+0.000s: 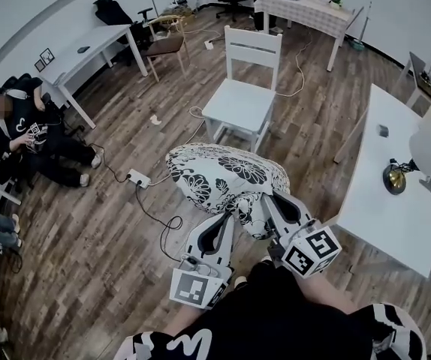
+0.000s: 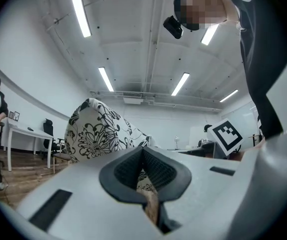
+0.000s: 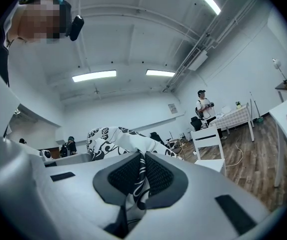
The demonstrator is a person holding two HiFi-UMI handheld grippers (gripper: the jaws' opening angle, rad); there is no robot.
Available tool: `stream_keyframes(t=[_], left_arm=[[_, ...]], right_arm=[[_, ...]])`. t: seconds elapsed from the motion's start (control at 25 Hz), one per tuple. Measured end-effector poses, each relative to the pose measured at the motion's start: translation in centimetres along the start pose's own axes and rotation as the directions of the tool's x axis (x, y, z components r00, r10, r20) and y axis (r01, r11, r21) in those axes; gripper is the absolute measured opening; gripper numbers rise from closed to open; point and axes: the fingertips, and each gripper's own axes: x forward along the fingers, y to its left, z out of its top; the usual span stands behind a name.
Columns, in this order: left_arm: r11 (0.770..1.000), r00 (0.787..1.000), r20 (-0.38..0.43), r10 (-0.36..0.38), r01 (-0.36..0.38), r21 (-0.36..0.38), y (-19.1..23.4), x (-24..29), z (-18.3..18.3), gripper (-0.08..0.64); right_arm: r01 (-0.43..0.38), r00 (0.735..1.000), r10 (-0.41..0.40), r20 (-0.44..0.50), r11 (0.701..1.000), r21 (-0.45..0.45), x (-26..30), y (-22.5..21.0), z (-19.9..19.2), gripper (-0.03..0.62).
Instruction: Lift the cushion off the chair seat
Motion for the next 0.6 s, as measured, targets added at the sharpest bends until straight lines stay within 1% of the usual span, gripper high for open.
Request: stream_keyframes(t=[0.24, 0.6], left_arm=[[1.000, 1.000, -0.005, -0.018, 0.018, -0.003, -0.28, 0.19, 0.66, -0.001], [1.000, 1.000, -0.006, -0.026, 0.026, -0.003, -0.55, -0.18, 1.13, -0.001]], right_arm=[[0.016, 1.000, -0.016, -0.004, 1.000, -0.022, -0.13, 0.16, 0.68, 0.036], [0.019, 1.000, -0.019, -0.003, 1.000, -0.022, -0.39, 0.66, 1.03, 0.037]])
